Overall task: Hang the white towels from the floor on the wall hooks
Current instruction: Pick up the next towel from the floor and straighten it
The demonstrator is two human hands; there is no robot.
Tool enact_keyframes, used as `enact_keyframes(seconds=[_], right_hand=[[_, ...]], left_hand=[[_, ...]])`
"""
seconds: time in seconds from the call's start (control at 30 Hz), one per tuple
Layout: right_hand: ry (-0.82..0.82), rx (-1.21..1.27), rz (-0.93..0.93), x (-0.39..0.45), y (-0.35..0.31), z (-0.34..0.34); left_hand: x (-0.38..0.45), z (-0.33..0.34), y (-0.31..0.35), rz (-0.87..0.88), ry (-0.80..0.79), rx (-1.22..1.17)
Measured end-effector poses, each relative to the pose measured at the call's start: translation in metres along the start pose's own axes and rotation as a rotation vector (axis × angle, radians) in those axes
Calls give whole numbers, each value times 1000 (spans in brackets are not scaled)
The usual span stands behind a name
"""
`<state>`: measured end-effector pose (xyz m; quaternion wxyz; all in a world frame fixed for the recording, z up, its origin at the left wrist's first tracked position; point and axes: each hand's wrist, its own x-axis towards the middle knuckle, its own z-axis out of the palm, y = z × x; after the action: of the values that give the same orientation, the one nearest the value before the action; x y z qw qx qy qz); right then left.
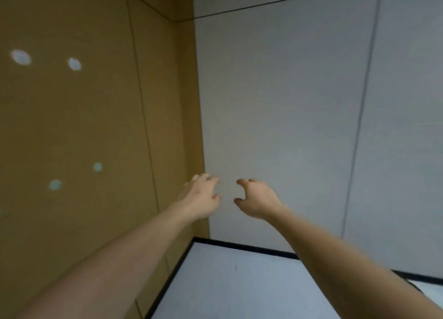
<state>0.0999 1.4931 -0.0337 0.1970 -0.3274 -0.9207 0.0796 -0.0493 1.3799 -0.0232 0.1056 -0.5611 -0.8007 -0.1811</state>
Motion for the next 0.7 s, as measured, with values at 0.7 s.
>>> enact_keyframes(seconds=[0.7], right_hand=[[44,-26,1007,-521,481,-142]], left_hand=[[-97,239,652,715,-430,-260]])
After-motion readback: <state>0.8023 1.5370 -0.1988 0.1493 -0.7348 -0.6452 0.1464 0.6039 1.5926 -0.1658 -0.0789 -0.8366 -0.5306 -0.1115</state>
